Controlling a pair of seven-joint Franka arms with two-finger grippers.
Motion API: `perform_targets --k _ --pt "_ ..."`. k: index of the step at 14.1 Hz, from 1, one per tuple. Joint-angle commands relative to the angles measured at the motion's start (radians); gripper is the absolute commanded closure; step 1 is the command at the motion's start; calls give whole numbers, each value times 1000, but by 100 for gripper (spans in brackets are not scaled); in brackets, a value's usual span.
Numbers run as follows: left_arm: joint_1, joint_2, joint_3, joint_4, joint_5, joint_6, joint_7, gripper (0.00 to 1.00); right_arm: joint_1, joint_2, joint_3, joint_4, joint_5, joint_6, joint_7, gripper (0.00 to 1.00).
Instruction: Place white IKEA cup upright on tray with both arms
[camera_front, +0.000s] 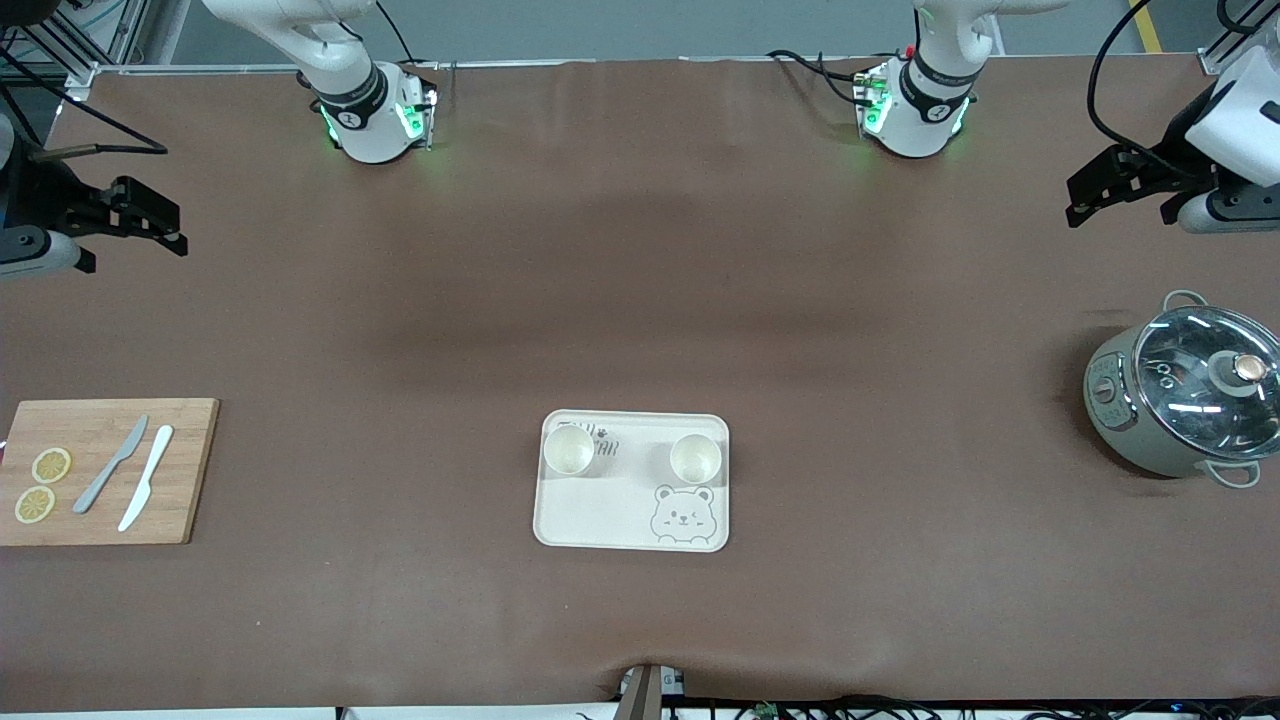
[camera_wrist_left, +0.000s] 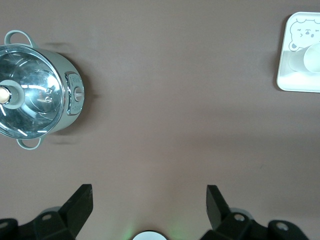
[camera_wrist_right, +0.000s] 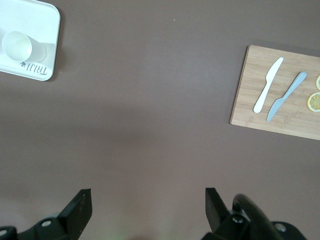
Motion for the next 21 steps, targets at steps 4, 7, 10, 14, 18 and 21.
perform_targets --k 4,7,10,14,18,21 --pt "-3 -15 7 8 -9 -4 16 0 -14 -10 7 -3 18 -15 -10 0" --pt "-4 -15 7 14 -9 -4 16 0 -14 -10 7 -2 18 -14 -10 0" --pt "-4 -10 6 39 -9 -4 13 0 -14 -10 7 -2 18 -14 -10 0" --pt "-3 -7 13 45 -9 -9 13 0 -14 -10 7 -2 18 -12 -11 0" --pt "-3 -4 13 45 -7 -16 11 0 -14 -10 7 -2 20 -12 -11 0" --pt "-1 -3 13 47 7 -18 11 0 -14 -10 7 -2 20 -14 -11 0"
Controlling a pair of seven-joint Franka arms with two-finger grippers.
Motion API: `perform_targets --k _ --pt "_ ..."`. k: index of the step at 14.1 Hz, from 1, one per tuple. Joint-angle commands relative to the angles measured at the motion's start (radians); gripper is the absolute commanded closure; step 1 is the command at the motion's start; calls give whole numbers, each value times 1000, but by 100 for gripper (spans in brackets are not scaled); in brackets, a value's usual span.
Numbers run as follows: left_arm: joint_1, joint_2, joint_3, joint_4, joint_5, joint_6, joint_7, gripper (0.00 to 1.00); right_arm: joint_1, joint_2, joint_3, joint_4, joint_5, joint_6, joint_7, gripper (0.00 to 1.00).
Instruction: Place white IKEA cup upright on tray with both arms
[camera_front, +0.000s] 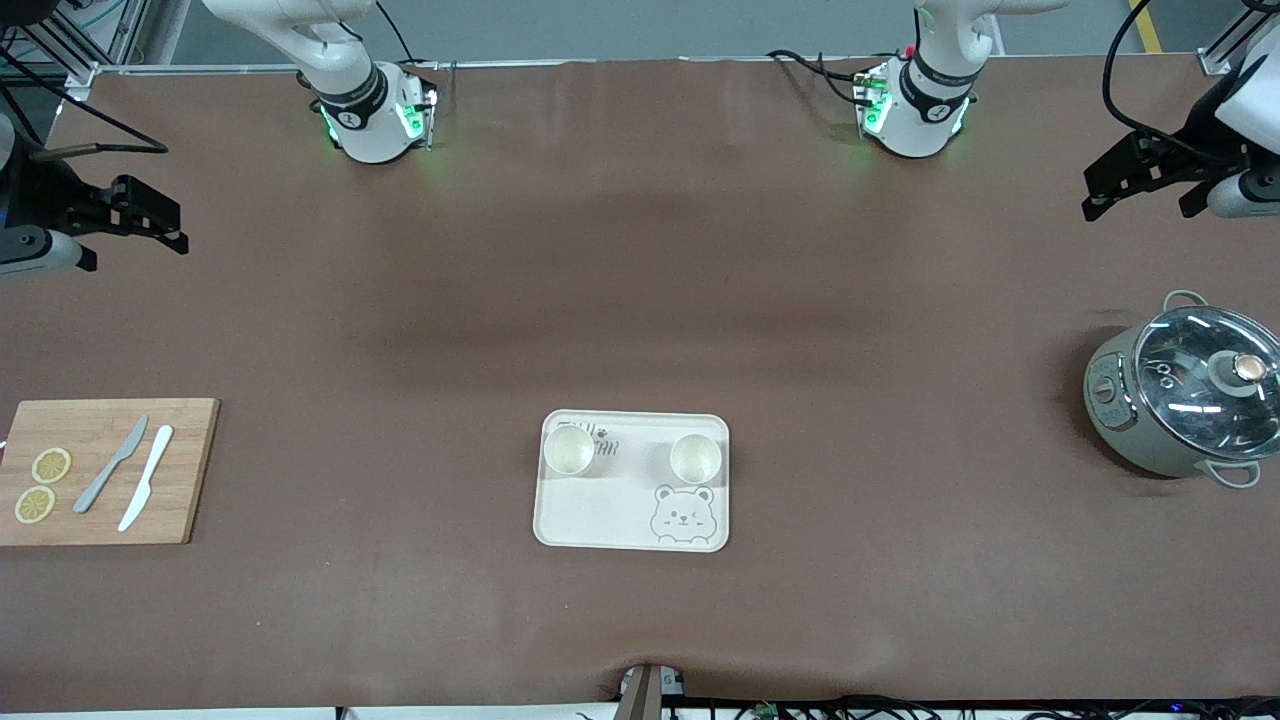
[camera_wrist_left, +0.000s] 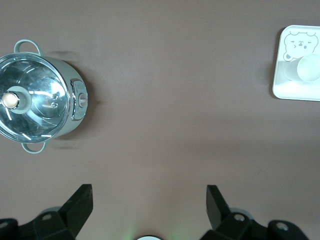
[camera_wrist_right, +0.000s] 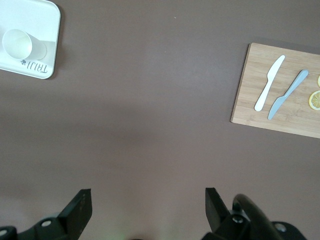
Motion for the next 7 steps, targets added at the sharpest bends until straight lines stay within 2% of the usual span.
perform_targets --k 1,7 --pt "-5 1 6 11 20 -14 10 0 -14 -10 7 -2 18 -8 -11 0" --pt "-5 3 0 17 30 -14 14 0 -14 -10 7 -2 18 -8 -11 0"
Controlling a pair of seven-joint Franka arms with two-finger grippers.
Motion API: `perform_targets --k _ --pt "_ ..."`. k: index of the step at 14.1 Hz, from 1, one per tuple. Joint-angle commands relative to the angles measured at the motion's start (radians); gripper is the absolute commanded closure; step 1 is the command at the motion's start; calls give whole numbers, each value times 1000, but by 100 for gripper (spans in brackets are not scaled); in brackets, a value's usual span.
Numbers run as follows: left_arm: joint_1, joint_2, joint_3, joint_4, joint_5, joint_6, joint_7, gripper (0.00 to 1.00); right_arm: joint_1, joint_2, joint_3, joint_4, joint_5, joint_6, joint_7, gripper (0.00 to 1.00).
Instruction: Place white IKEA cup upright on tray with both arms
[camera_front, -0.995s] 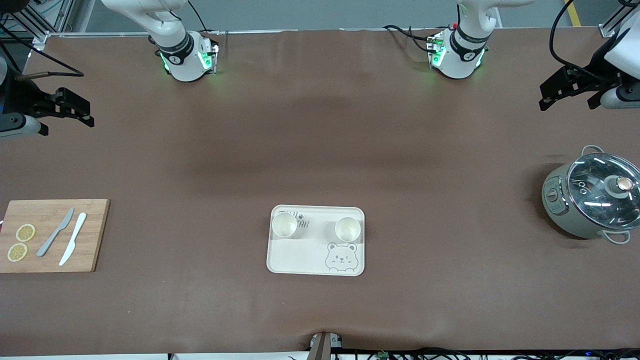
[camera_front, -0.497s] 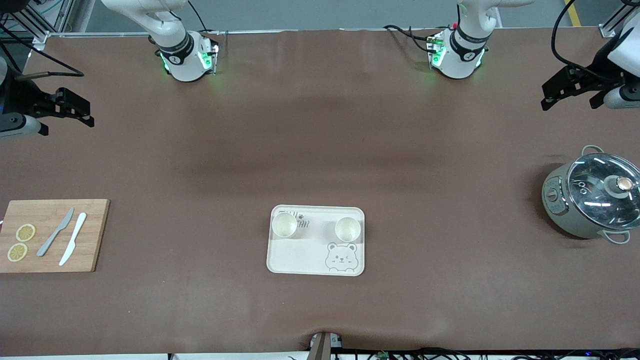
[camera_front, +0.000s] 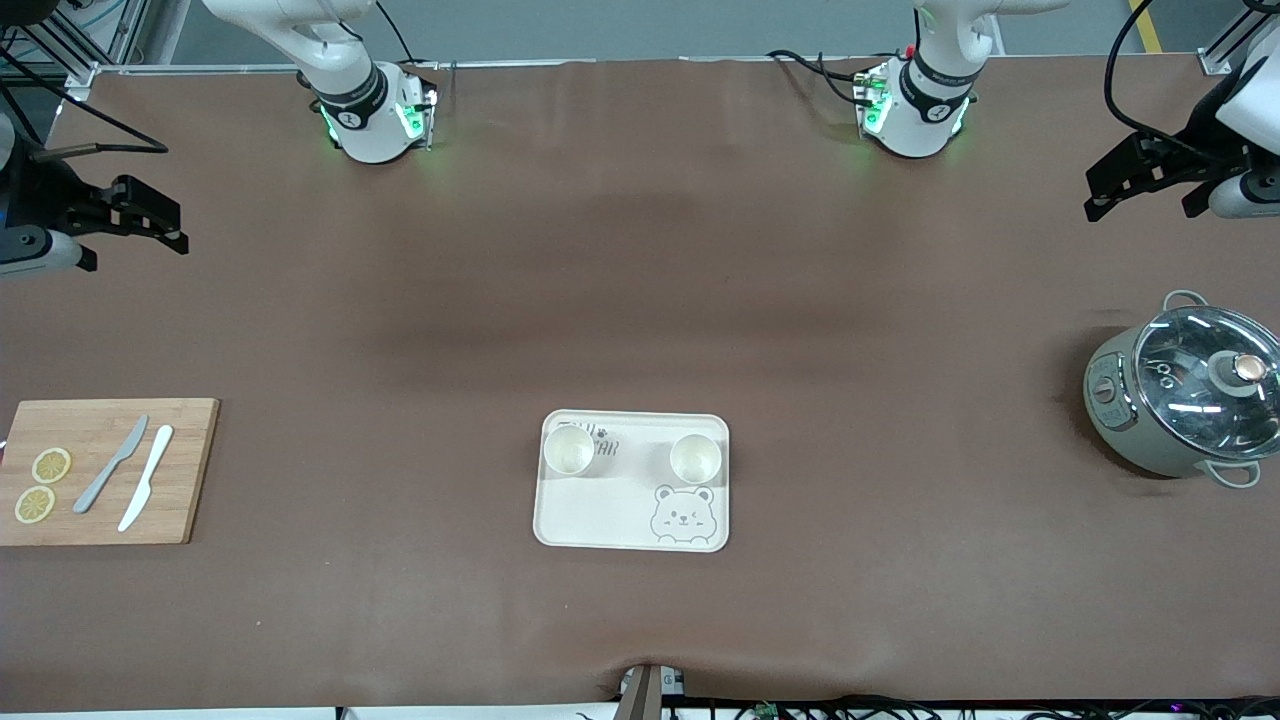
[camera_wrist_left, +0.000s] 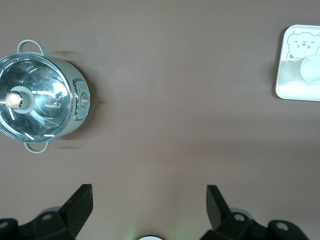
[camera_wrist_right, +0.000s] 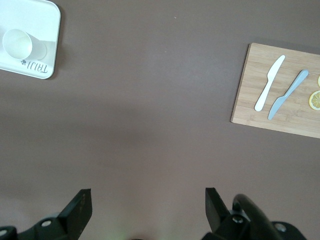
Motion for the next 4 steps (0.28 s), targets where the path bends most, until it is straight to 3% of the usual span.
perform_targets --k 1,4 --pt "-4 2 -1 17 21 -14 14 0 -14 -10 7 -2 18 -8 -11 0" --pt "-4 -1 -1 17 21 -15 14 0 -14 -10 7 -2 18 -8 -11 0"
